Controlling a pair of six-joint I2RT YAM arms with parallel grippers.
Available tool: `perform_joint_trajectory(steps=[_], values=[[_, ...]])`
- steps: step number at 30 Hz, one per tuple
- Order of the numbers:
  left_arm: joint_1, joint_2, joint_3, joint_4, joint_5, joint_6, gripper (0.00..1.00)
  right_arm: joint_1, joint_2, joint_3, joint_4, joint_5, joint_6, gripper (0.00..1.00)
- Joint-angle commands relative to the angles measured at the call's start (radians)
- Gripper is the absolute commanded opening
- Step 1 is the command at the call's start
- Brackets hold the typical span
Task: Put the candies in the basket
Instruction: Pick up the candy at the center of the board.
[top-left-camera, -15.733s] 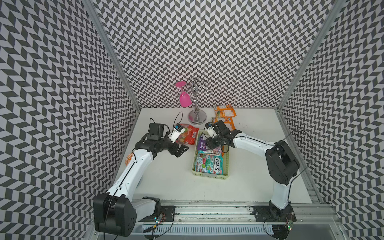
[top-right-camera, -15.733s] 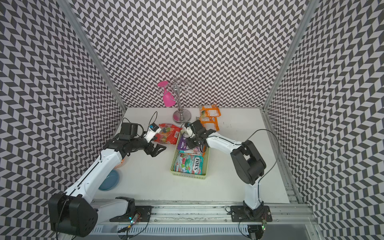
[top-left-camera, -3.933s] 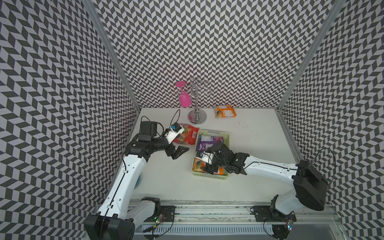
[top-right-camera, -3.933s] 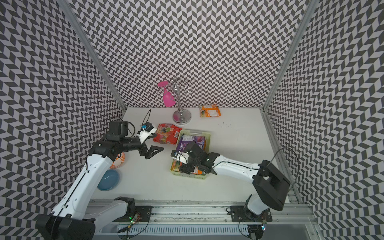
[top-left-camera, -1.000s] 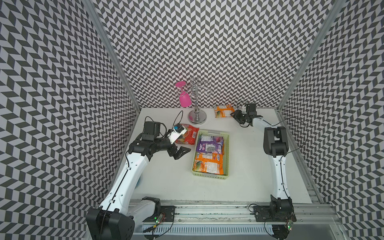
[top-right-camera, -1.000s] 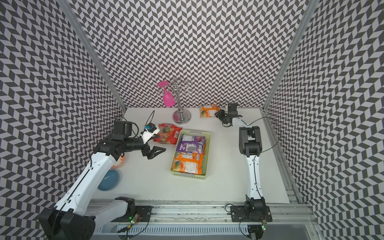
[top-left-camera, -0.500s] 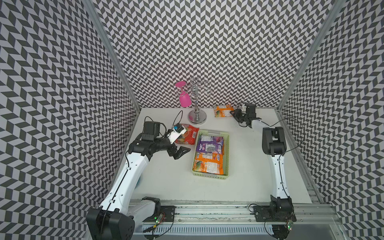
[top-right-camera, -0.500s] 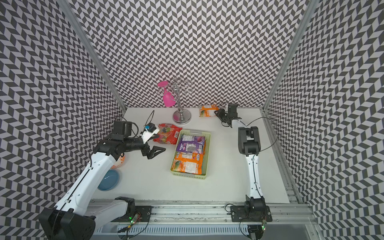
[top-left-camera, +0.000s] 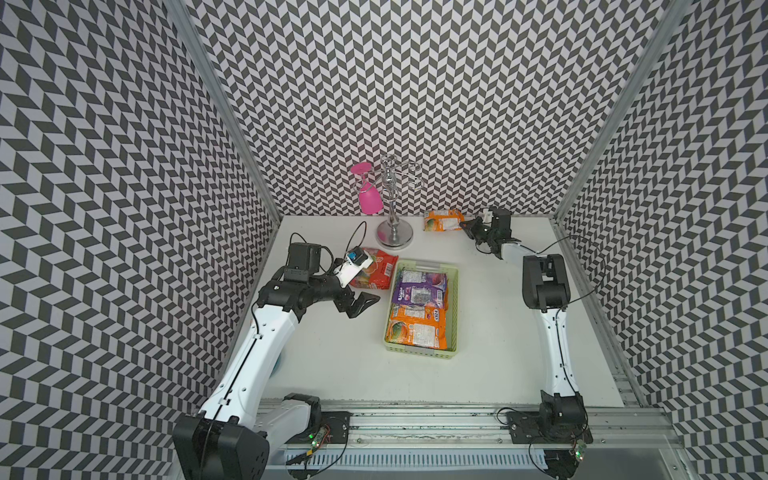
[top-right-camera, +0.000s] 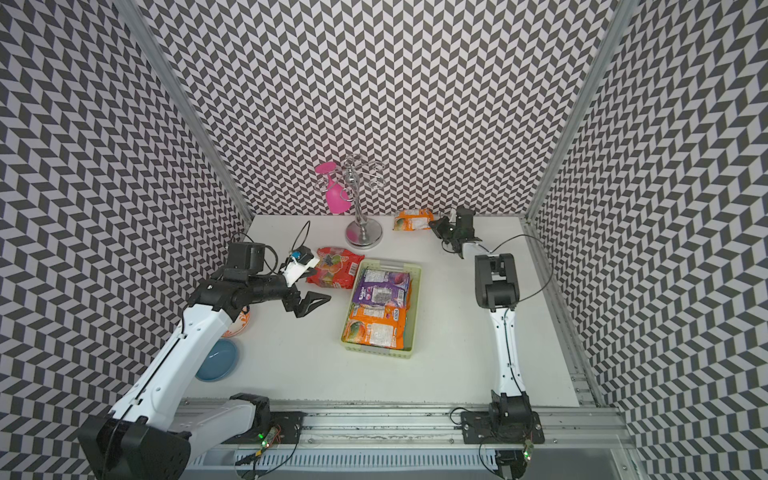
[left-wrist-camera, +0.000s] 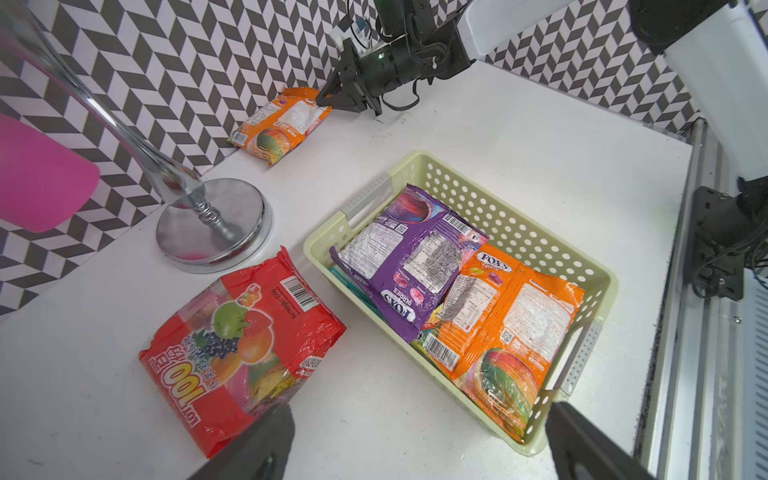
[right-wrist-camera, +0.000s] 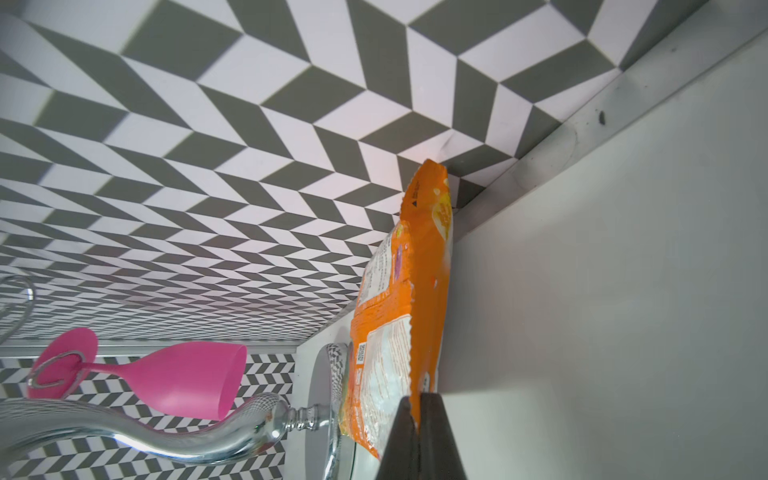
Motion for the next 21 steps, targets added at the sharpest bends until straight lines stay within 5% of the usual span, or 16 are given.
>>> perform_joint_trajectory(steps=[1,6,15,21], values=[[-0.041,0.012,0.011,0.091,-0.142,-0.019,0.99,0.005,-0.081,-0.035,0.125,-0.077,0.09,0.0],[-0.091,0.035,0.03,0.234,-0.267,0.019,0.98,0.025,-0.244,-0.228,0.283,-0.039,0.214,0.0],[-0.134,0.08,0.02,0.43,-0.255,0.055,0.97,0.074,-0.394,-0.408,0.472,-0.008,0.448,0.0],[-0.171,0.117,0.028,0.524,-0.3,-0.014,0.97,0.106,-0.524,-0.448,0.414,0.056,0.456,0.0]])
